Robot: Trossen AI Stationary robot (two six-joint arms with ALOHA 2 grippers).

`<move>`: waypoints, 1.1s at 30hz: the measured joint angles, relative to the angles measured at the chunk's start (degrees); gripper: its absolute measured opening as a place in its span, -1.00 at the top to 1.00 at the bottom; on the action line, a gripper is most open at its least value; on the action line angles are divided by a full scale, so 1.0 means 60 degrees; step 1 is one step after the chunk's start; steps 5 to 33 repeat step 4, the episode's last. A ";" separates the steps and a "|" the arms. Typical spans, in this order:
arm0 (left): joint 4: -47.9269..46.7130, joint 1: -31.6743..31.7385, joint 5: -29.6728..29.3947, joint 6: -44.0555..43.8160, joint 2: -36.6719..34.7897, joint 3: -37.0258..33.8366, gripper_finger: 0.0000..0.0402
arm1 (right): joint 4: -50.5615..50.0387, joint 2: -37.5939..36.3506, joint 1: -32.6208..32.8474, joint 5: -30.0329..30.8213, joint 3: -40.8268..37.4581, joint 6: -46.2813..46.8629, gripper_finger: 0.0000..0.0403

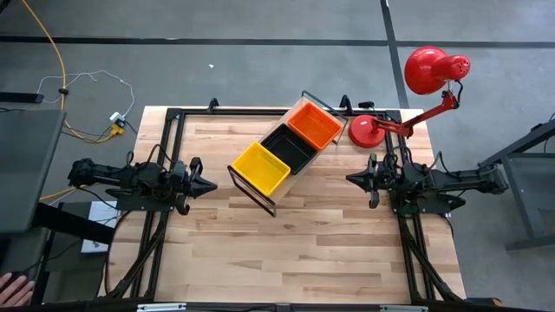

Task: Stack baskets on shelf by color
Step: Return to Home Position

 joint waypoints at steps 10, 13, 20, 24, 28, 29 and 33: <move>0.0000 0.0000 0.0001 0.0000 0.0000 0.0000 0.98 | 0.0000 -0.0001 0.0000 -0.0001 0.0000 0.0000 1.00; 0.0000 0.0000 0.0001 0.0000 0.0000 0.0000 0.98 | 0.0000 -0.0001 0.0000 -0.0001 0.0000 0.0000 1.00; 0.0000 0.0000 0.0001 0.0000 0.0000 0.0000 0.98 | 0.0000 -0.0001 0.0000 -0.0001 0.0000 0.0000 1.00; 0.0000 0.0000 0.0001 0.0000 0.0000 0.0000 0.98 | 0.0000 -0.0001 0.0000 -0.0001 0.0000 0.0000 1.00; 0.0000 0.0000 0.0001 0.0000 0.0000 0.0000 0.98 | 0.0000 -0.0001 0.0000 -0.0001 0.0000 0.0000 1.00; 0.0000 0.0000 0.0001 0.0000 0.0000 0.0000 0.98 | 0.0000 -0.0001 0.0000 -0.0001 0.0000 0.0000 1.00; 0.0000 0.0000 0.0001 0.0000 0.0000 0.0000 0.98 | 0.0000 -0.0001 0.0000 -0.0001 0.0000 0.0000 1.00</move>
